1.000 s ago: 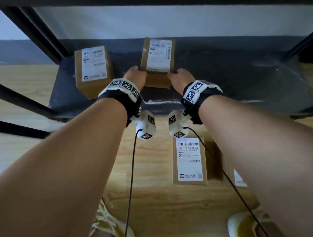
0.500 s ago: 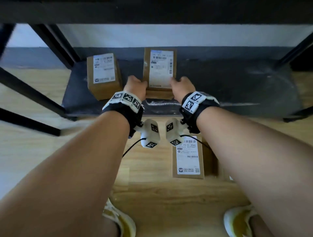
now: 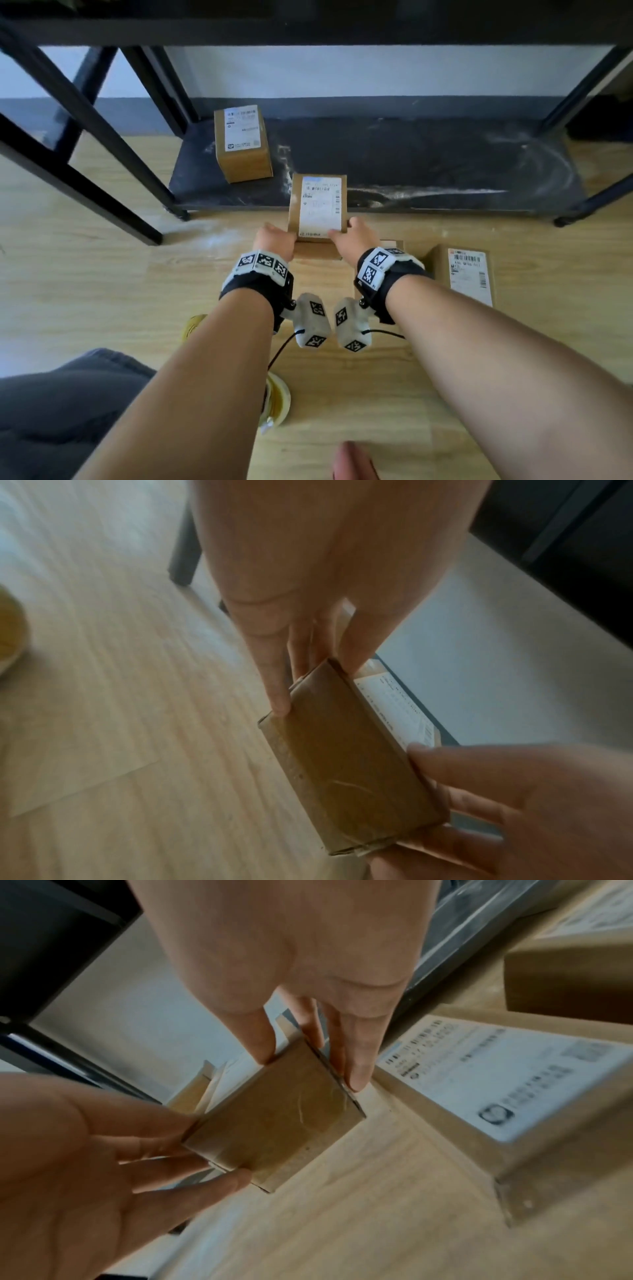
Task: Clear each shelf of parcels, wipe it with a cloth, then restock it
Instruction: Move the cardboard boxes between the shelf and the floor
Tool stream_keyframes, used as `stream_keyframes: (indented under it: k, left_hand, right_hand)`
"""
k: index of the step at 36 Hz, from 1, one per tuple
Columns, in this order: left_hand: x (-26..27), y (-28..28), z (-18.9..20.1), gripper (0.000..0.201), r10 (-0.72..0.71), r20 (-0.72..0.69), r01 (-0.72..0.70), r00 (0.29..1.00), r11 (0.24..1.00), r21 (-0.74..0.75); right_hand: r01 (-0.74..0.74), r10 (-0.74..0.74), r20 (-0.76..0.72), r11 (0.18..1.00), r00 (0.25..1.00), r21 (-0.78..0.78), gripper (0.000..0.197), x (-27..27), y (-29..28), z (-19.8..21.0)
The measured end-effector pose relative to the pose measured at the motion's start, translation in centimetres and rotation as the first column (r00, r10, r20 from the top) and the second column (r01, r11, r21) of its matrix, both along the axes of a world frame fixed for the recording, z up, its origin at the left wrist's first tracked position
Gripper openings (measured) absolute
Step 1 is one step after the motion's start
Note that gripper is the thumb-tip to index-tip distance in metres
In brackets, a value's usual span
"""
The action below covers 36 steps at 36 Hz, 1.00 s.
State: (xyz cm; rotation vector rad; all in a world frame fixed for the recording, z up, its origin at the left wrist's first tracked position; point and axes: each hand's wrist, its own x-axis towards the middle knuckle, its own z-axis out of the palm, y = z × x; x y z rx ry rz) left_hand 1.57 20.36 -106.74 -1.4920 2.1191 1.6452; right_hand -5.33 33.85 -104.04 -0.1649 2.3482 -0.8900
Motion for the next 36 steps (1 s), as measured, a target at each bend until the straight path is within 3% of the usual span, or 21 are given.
stream_keyframes:
  k: [3,5,14,19,27,31,36]
  left_hand:
    - [1.9,0.6,-1.2,0.036,0.0,0.056,-0.001,0.998,1.0,0.018]
    - [2.8,0.9,-2.0,0.043,-0.012,0.09,0.01,0.996,1.0,0.017]
    - [4.9,1.6,-2.9,0.04,-0.16,0.253,0.167,0.954,0.986,-0.006]
    - [5.2,2.2,-2.3,0.037,-0.254,0.306,0.274,0.917,0.961,-0.024]
    - [3.1,-0.4,0.9,0.037,-0.224,0.321,0.291,0.92,0.94,-0.179]
    - [1.6,-3.7,2.1,0.021,-0.212,0.3,0.273,0.93,0.945,-0.179]
    - [-0.8,-7.5,4.0,0.037,-0.088,0.188,0.14,0.978,0.947,-0.29]
  right_hand:
    - [-0.046,0.043,0.044,0.996,0.998,0.076,0.037,1.9,0.4,-1.0]
    - [-0.083,0.073,0.076,0.987,0.994,0.135,0.038,2.9,0.6,-1.6]
    - [-0.162,0.118,0.16,0.941,0.98,0.298,0.036,4.6,0.5,-3.6]
    - [-0.164,0.133,0.112,0.923,0.985,0.348,0.029,4.5,0.3,-4.0]
    - [-0.222,0.251,-0.046,0.914,0.967,0.339,0.014,2.1,-2.3,-2.3]
    - [-0.207,0.238,-0.08,0.937,0.968,0.282,0.027,0.1,-4.5,-0.9]
    - [-0.202,0.227,-0.132,0.963,0.965,0.181,0.036,-2.6,-7.7,0.5]
